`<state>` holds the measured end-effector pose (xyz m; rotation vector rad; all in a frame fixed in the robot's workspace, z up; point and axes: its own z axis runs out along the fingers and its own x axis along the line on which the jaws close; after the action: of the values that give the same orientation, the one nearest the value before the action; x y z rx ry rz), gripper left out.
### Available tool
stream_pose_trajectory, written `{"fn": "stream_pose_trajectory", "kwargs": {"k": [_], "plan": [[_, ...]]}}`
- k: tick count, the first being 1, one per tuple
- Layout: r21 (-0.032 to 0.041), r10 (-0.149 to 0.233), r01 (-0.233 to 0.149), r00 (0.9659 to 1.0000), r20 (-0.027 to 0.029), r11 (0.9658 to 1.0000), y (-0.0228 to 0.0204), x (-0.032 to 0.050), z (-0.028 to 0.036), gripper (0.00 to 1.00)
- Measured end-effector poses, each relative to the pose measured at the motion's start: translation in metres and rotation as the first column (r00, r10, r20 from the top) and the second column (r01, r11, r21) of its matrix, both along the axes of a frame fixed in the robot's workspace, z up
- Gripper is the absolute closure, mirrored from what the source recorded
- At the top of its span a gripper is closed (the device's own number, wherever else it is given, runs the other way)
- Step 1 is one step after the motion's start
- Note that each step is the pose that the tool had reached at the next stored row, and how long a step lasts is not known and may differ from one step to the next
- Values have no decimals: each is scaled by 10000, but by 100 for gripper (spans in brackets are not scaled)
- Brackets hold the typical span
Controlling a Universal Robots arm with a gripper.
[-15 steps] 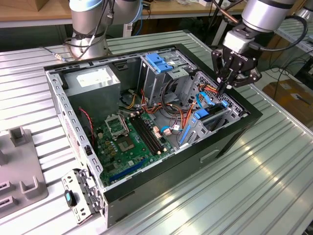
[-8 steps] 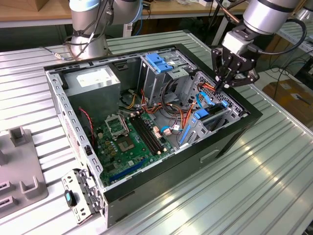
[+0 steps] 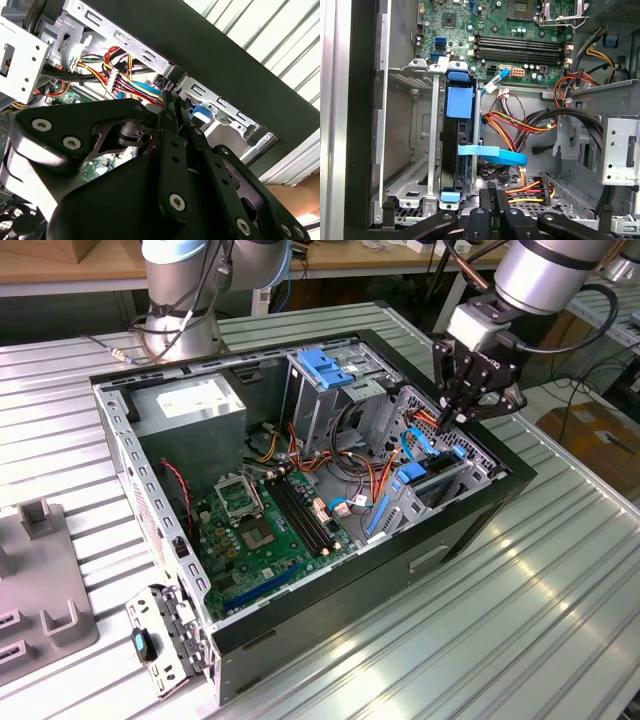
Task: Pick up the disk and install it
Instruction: 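Insert the second disk wire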
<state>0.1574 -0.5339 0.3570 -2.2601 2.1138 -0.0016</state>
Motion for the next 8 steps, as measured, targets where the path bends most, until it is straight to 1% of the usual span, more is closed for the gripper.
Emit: {"fn": "stream_pose_trajectory", "kwargs": {"k": [2,3,6,8], "plan": [[0,-55,55,10000,0,10000,-3,-16,-1,84],[-1,-76,76,10000,0,10000,-12,-18,-1,84],[0,-96,96,10000,0,10000,-58,-22,-1,84],[1,-105,105,9999,0,9999,-105,-25,-1,84]]}}
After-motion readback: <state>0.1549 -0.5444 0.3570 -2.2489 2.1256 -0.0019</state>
